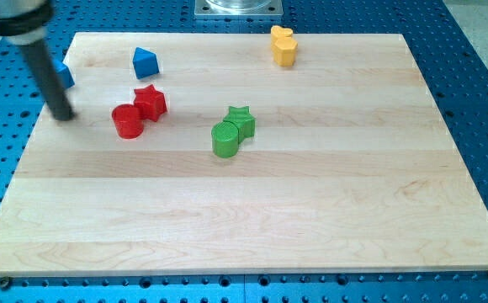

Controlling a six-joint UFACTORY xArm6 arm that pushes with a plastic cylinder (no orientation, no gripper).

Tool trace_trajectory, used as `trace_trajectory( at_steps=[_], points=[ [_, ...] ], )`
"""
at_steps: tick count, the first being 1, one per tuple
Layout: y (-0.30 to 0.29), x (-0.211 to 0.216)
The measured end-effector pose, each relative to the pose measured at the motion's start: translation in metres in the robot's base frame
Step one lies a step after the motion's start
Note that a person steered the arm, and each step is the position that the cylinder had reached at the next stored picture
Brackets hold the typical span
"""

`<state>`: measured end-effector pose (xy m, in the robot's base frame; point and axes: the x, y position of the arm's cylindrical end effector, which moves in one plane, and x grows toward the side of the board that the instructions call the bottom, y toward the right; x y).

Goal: Place the blue cube in a horizontal line with blue triangle

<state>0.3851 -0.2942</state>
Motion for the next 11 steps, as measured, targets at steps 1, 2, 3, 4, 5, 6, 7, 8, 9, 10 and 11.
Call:
trace_trajectory(
  at_steps=[1,2,3,4,5,6,7,8,9,10,11],
  points=[
    [-0.011,-0.001],
    [-0.01,-0.025],
    [-0.004,-0.072],
    [0.036,-0.081],
    [0.016,-0.062],
    [-0.009,-0.053],
    [-0.01,-0.085],
    [0.001,-0.144],
    [0.037,-0.162],
    [0.069,-0.154],
    [0.053,-0.171]
  ],
)
